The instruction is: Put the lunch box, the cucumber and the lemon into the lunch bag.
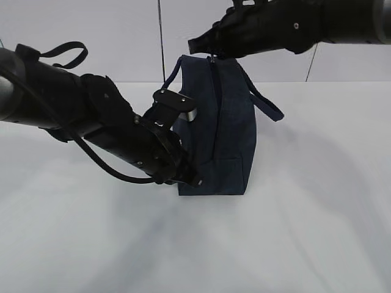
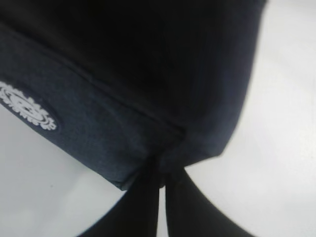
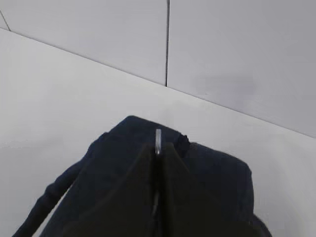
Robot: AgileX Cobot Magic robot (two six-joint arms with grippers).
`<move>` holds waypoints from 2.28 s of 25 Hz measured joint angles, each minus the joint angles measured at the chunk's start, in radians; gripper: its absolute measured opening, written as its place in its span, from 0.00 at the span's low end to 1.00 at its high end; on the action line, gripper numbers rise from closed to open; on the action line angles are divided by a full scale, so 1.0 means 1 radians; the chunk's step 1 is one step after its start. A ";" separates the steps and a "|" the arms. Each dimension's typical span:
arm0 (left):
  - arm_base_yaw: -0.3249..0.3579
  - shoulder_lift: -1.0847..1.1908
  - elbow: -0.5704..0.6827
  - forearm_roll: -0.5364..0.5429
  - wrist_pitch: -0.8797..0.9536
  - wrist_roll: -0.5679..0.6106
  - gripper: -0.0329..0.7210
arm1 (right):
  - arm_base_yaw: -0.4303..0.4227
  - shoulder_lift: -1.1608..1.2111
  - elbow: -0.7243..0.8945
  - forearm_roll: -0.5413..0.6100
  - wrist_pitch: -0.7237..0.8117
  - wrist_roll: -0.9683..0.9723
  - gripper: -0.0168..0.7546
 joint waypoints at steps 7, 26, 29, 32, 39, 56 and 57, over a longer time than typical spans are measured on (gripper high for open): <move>0.000 0.000 0.000 0.000 0.001 0.000 0.03 | -0.003 0.120 -0.199 0.006 0.092 0.000 0.02; 0.000 -0.031 0.002 0.007 0.074 -0.003 0.03 | -0.080 0.284 -0.483 0.186 0.399 0.035 0.02; 0.000 -0.038 0.002 -0.009 0.085 -0.027 0.04 | -0.080 0.284 -0.483 0.211 0.404 0.035 0.02; 0.002 -0.057 0.004 -0.013 0.106 -0.087 0.12 | -0.080 0.284 -0.483 0.229 0.404 0.035 0.02; 0.094 -0.150 0.007 -0.015 0.249 -0.256 0.43 | -0.080 0.284 -0.483 0.247 0.413 0.031 0.02; 0.212 -0.114 -0.368 0.037 0.527 -0.485 0.47 | -0.080 0.285 -0.483 0.272 0.417 0.026 0.02; 0.212 -0.096 -0.392 0.039 0.530 -0.487 0.47 | -0.080 0.285 -0.483 0.272 0.417 0.026 0.02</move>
